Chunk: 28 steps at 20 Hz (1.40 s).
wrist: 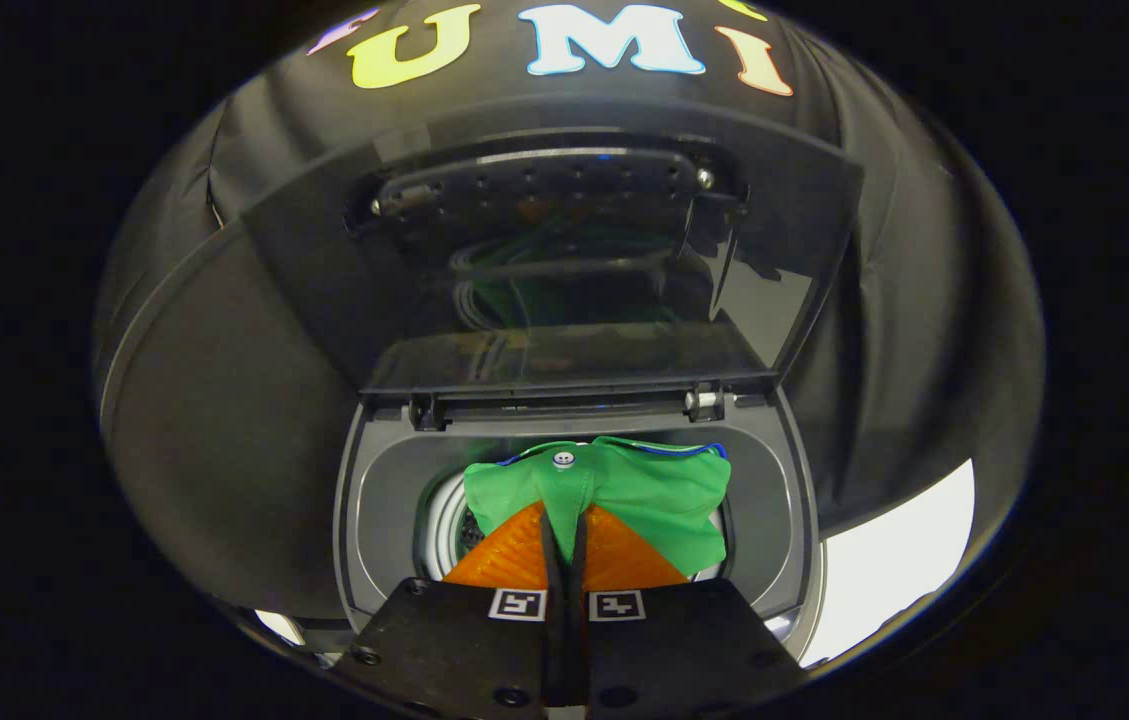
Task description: Put the clothes into the washing machine and then close the washing machine lid.
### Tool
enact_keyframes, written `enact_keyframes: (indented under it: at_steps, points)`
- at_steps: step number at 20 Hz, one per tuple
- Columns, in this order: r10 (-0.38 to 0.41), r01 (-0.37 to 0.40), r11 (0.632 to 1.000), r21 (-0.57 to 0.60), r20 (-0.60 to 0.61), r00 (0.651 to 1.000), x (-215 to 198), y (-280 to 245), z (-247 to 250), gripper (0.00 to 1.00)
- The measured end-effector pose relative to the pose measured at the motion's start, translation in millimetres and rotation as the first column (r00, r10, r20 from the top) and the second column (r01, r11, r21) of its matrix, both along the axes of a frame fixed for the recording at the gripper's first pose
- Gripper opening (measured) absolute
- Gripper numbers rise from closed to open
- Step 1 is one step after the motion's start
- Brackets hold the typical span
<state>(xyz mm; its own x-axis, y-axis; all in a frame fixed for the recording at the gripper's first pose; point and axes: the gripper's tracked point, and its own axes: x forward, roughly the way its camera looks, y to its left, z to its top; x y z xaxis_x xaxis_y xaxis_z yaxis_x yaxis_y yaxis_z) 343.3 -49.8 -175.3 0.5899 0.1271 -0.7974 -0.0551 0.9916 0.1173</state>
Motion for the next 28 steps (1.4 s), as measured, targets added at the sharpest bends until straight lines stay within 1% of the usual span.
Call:
enact_keyframes:
  at_steps: [3, 9, 15, 18, 20, 21, 25, 28]
  points:
    - [-0.008, 0.008, 1.0, 0.003, -0.049, 0.999, -2, 4, -23, 0.02]
    - [-0.063, 0.065, 0.998, 0.017, -0.122, 0.991, -5, 7, -58, 0.02]
    - [-0.077, 0.08, 0.997, 0.009, -0.17, 0.983, -7, 12, -81, 0.02]
    - [-0.08, 0.083, 0.997, 0.009, -0.181, 0.98, -8, 11, -83, 0.02]
    - [-0.087, 0.092, 0.996, 0.015, -0.184, 0.979, -4, 11, -85, 0.04]
    - [-0.089, 0.096, 0.995, 0.031, -0.194, 0.977, -7, 14, -84, 0.11]
    - [-0.08, 0.095, 0.993, 0.063, -0.21, 0.974, -11, 16, -78, 0.54]
    - [-0.067, 0.08, 0.995, 0.059, -0.195, 0.979, -13, 14, -73, 0.87]
